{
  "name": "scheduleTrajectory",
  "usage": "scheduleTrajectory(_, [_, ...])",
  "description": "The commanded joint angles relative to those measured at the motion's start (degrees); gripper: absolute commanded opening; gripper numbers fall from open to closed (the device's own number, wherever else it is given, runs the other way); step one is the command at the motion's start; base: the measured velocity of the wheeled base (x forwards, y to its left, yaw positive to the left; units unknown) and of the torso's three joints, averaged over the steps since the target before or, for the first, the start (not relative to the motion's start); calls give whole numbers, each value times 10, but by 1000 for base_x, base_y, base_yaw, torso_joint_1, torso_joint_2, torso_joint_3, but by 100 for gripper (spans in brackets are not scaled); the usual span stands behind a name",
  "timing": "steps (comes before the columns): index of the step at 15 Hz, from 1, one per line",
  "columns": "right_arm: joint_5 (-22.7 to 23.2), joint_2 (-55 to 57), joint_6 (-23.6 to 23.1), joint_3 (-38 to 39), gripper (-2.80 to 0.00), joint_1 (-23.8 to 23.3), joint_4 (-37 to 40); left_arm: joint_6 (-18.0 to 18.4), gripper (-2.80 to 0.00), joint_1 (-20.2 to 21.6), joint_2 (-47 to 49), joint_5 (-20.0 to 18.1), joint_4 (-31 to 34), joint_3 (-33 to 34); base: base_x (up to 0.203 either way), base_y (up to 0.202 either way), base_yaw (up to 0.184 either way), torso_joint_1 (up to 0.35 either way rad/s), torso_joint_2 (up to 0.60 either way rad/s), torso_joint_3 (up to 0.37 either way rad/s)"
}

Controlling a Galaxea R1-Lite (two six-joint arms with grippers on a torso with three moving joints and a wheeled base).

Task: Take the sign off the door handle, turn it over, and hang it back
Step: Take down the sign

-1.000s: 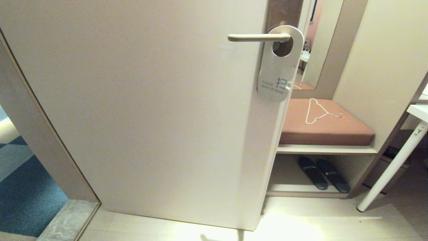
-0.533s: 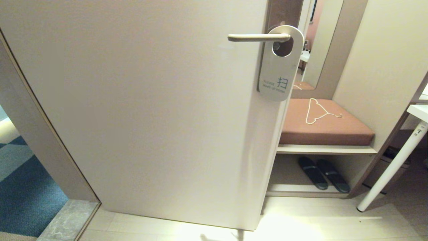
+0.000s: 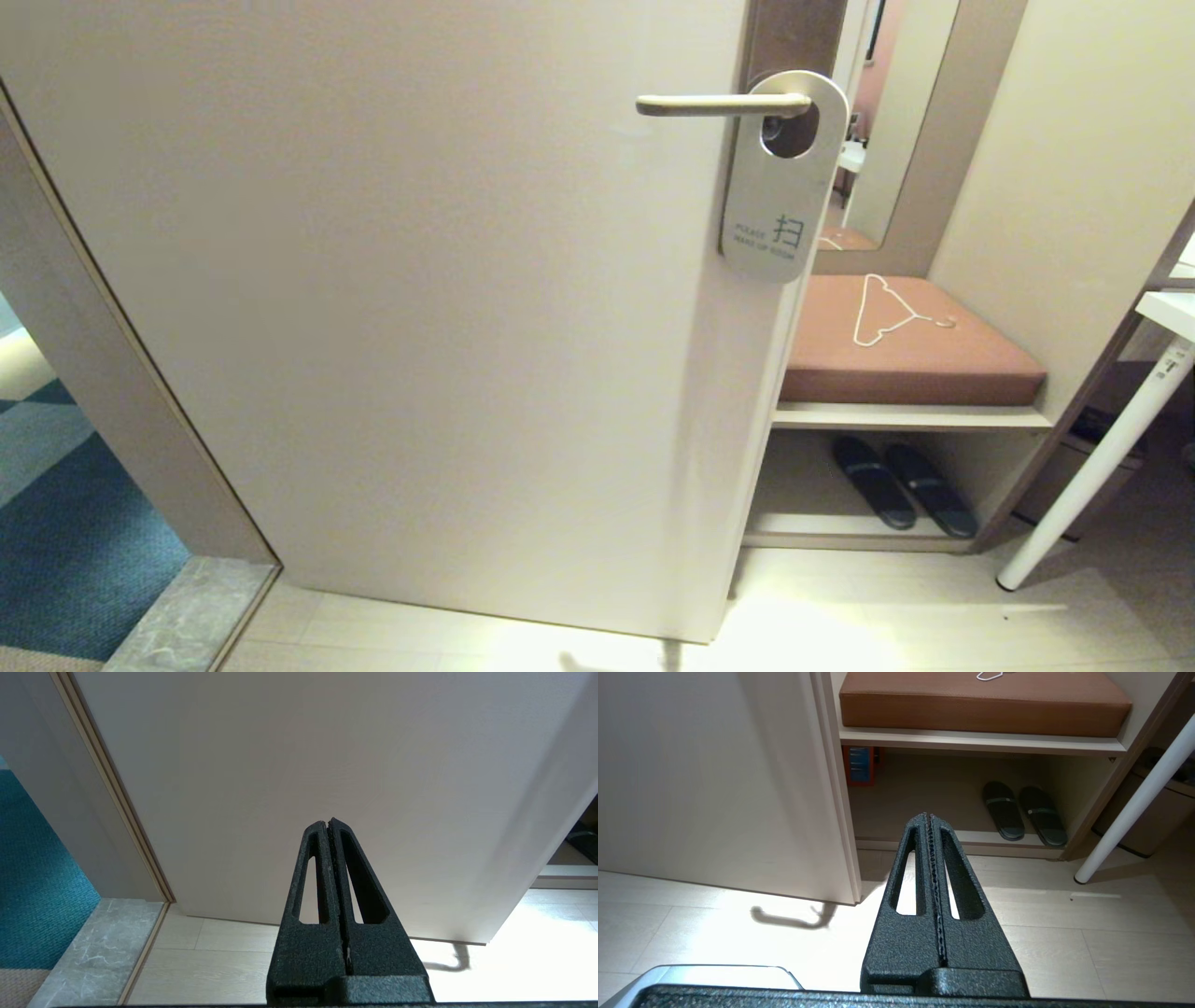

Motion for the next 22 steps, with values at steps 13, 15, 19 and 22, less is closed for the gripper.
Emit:
scheduleTrajectory(13, [36,5,-9,-39,-280,0,0,0,-280,-2,1,0,0,0,0,0,0,0,0,0])
scheduleTrajectory(15, [46,47,-10,-72,-280,0,-1,0,-280,-2,1,1,0,0,0,0,0,0,0,0])
scheduleTrajectory(19, [49,212,-13,-166,-280,19,-47,0,-280,-2,1,1,0,-1,0,0,0,0,0,0])
scheduleTrajectory(22, [78,339,-33,-275,-280,25,-84,0,-280,-2,1,1,0,0,0,0,0,0,0,0])
